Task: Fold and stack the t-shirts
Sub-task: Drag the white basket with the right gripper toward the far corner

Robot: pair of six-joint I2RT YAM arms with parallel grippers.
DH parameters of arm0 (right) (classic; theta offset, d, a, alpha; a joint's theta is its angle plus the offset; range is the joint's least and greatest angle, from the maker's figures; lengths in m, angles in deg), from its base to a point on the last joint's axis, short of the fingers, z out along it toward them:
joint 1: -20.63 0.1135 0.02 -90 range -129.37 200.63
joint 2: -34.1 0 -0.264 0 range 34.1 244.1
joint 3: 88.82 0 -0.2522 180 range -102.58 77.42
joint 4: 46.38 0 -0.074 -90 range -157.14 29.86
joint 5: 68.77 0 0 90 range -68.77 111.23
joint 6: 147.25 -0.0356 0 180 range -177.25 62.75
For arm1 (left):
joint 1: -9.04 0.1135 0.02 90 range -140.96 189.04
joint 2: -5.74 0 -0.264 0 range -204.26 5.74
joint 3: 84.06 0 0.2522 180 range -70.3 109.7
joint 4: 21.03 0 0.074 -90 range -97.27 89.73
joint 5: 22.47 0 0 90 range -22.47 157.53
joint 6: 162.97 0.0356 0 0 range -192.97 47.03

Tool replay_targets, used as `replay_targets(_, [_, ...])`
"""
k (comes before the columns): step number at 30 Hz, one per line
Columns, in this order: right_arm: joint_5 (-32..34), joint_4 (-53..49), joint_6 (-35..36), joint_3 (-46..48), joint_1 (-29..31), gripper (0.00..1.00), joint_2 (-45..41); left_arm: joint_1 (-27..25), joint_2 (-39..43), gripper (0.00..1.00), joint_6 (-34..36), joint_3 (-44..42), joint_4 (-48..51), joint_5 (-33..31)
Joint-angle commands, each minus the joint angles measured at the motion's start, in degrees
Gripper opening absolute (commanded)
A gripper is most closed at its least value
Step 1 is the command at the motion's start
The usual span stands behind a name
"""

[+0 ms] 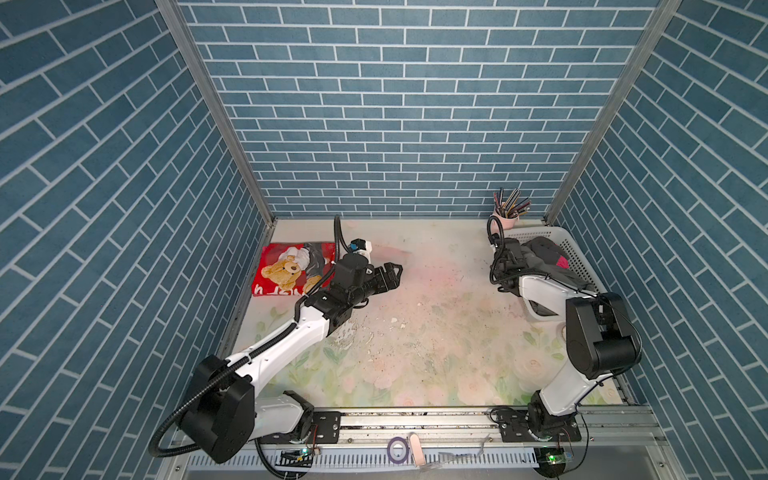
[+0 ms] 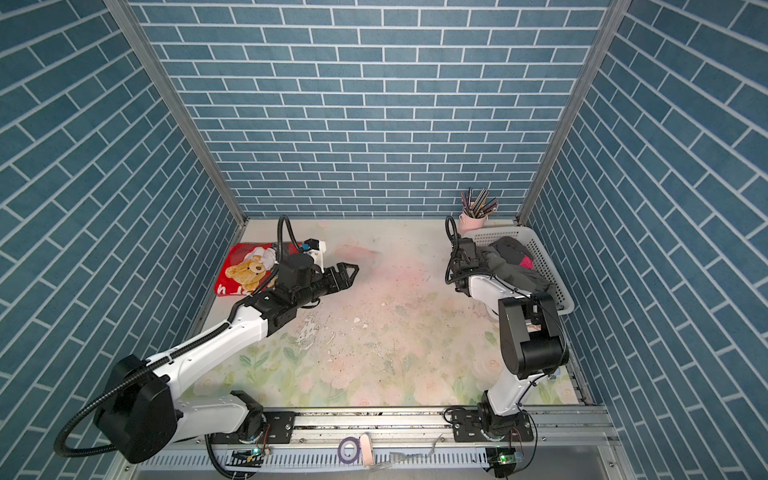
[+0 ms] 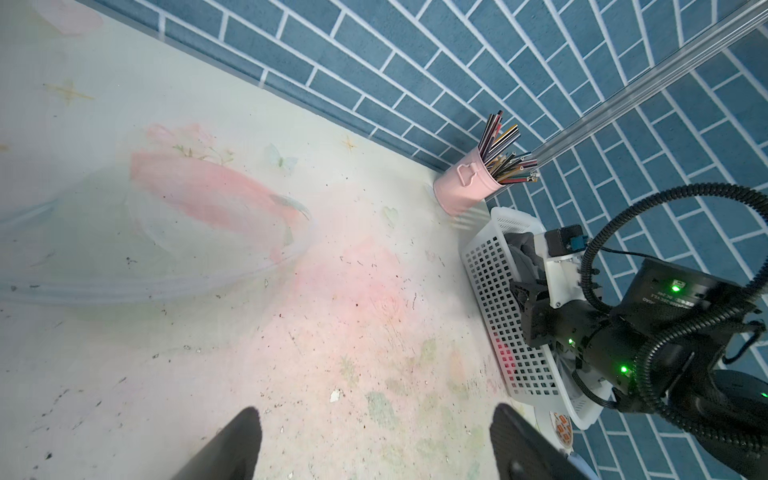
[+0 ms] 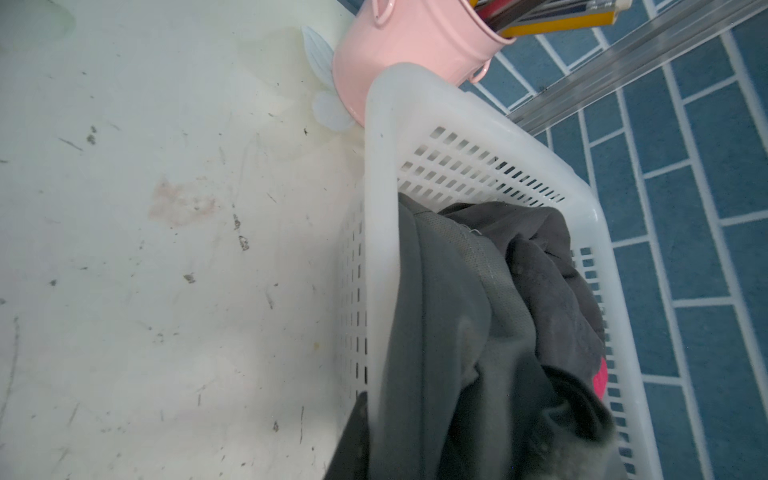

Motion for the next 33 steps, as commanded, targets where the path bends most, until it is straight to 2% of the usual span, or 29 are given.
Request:
replay_targets(1, [0.89, 4.68, 0.41, -2.24, -2.19, 0.0, 1.27, -0.18, -1.76, 0.88, 1.04, 3.4, 2.99, -0.25])
replay_targets(8, [-1.35, 8.76, 3.66, -1.89, -2.51, 0.0, 3.0, -0.47, -4.51, 0.88, 0.71, 6.54, 4.02, -0.07])
replay_targets(14, [-3.45, 9.66, 3.95, -1.29, -1.4, 0.01, 0.68, -0.61, -5.45, 0.88, 0.47, 7.37, 4.15, -0.12])
replay_targets(17, [-3.94, 6.38, 1.86, -2.54, -1.17, 0.12, -0.02, -0.53, -5.85, 0.88, 0.75, 7.81, 4.33, -0.23])
replay_targets(20, [-5.16, -0.84, -2.49, -6.16, -0.39, 0.36, -0.76, -0.67, -6.16, 0.88, 1.27, 8.67, 4.67, -0.75])
replay_targets(23, [-6.22, -3.27, -7.28, -7.48, 0.43, 0.59, -4.3, -0.9, -6.92, 0.88, 2.36, 10.51, 5.59, -1.66])
replay_targets(27, [-6.75, -8.94, -15.43, -10.19, 0.48, 0.8, -9.85, -2.2, -8.7, 0.88, 3.98, 14.1, 7.1, -3.81])
replay_targets(30, [-6.03, -13.54, -22.3, -10.47, -1.15, 0.87, -15.07, -4.33, -9.97, 0.88, 4.93, 16.44, 7.16, -5.13])
replay_targets(33, [-6.24, -17.25, -29.7, -7.82, -5.35, 0.89, -20.14, -7.74, -12.26, 0.88, 6.84, 19.2, 7.55, -6.79])
